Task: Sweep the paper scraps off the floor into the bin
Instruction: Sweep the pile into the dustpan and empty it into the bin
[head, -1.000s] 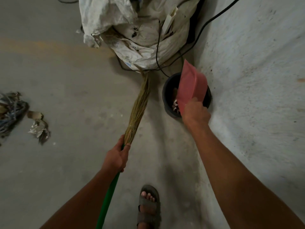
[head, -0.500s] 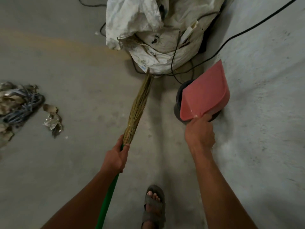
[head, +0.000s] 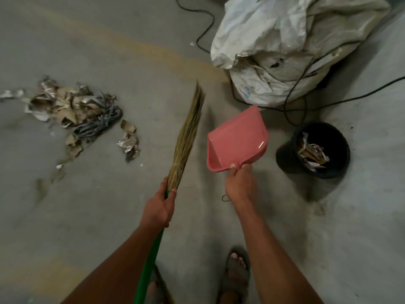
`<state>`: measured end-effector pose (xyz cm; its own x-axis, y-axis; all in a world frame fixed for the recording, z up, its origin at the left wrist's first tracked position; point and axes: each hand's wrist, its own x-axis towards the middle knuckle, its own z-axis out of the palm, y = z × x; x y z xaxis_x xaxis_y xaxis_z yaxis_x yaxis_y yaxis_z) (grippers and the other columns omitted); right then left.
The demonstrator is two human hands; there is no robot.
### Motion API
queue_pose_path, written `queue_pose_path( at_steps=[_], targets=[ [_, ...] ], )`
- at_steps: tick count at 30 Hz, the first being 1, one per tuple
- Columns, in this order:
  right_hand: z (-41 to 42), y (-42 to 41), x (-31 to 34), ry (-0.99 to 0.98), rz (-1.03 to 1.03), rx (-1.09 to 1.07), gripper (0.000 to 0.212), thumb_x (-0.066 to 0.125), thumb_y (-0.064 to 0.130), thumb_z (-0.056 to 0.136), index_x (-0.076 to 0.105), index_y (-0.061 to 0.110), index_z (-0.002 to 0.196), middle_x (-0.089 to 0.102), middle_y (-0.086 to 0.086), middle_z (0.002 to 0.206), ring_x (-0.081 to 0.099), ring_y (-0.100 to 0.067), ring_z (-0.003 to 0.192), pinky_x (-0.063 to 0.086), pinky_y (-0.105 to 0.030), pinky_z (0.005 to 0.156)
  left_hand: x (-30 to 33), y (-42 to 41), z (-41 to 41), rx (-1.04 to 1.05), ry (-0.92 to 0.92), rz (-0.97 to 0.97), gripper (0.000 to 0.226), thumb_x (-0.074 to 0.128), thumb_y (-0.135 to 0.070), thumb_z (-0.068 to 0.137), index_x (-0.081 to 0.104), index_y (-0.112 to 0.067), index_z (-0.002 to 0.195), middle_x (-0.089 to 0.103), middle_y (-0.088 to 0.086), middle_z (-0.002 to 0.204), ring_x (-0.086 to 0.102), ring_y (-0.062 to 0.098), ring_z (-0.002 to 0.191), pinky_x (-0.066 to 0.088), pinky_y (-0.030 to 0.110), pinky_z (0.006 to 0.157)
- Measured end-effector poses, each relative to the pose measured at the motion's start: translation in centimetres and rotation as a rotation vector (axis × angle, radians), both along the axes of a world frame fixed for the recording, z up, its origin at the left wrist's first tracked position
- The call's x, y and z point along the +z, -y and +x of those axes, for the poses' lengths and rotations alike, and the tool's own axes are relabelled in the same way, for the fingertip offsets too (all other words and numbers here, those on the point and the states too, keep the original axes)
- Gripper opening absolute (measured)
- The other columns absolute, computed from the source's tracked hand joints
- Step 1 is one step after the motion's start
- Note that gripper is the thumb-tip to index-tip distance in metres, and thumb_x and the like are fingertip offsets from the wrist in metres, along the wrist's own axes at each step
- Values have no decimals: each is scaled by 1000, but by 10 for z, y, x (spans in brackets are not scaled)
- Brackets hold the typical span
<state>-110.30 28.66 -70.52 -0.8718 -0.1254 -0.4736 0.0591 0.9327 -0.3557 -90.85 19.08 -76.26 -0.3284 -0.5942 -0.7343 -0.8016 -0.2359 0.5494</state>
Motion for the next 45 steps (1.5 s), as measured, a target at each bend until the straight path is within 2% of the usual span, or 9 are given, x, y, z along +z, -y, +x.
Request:
queue_pose_path(
  at_steps=[3, 12, 18, 21, 25, 30, 36, 41, 45],
  targets=[
    [34, 39, -5, 72, -45, 33, 38, 45, 36, 111, 52, 2, 124, 67, -25, 127, 63, -44, 116, 46, -42, 85, 1, 28, 40, 24, 23, 15, 61, 47, -51, 108, 22, -50, 164, 67, 13, 91, 65, 27, 67, 55, 32, 47],
    [133, 132, -42, 181, -2, 169, 42, 49, 33, 109, 57, -4, 127, 66, -28, 133, 62, -45, 123, 48, -43, 95, -35, 97, 160, -67, 249, 116, 57, 43, -43, 110, 29, -29, 164, 67, 15, 96, 68, 24, 62, 58, 31, 47],
    [186, 161, -66, 226, 85, 294, 42, 47, 33, 110, 54, -5, 128, 64, -31, 134, 61, -47, 124, 48, -45, 97, -47, 135, 221, 48, 299, -27, 61, 37, -49, 110, 20, -31, 166, 68, 18, 107, 71, 27, 60, 61, 33, 48],
    [202, 166, -67, 239, 132, 334, 42, 45, 33, 111, 52, -5, 129, 62, -32, 136, 60, -48, 125, 47, -44, 95, -42, 138, 244, 82, 265, -110, 62, 37, -54, 108, 21, -37, 166, 71, 12, 94, 69, 26, 59, 64, 40, 60],
    [218, 172, -66, 245, 167, 374, 43, 45, 34, 111, 53, -5, 127, 63, -33, 134, 61, -48, 123, 48, -44, 95, -34, 125, 263, 43, 191, -131, 63, 39, -58, 107, 20, -45, 166, 71, 8, 84, 66, 21, 63, 57, 33, 65],
    [220, 182, -60, 242, 213, 435, 43, 45, 35, 111, 52, -3, 130, 62, -31, 136, 59, -47, 125, 48, -45, 98, -37, 124, 266, -6, 212, -141, 64, 38, -56, 108, 20, -41, 167, 75, 15, 108, 71, 33, 89, 58, 37, 81],
    [204, 190, -64, 233, 206, 481, 41, 43, 34, 112, 51, -3, 128, 62, -31, 136, 60, -48, 123, 48, -46, 97, -25, 129, 265, 198, 203, -139, 63, 37, -57, 107, 18, -43, 166, 71, 5, 84, 69, 23, 63, 63, 40, 67],
    [187, 200, -69, 285, 175, 464, 44, 44, 34, 111, 54, -5, 129, 63, -32, 135, 61, -48, 122, 48, -43, 93, -3, 134, 255, 227, 167, -207, 61, 44, -52, 108, 23, -47, 165, 66, -2, 72, 63, 13, 57, 47, 25, 52],
    [168, 216, -67, 371, 123, 469, 38, 47, 30, 111, 61, -4, 122, 67, -29, 131, 64, -45, 119, 43, -37, 82, 1, 153, 234, 281, 179, -234, 61, 42, -56, 107, 20, -51, 164, 67, 2, 73, 64, 15, 59, 56, 35, 59]
  ],
)
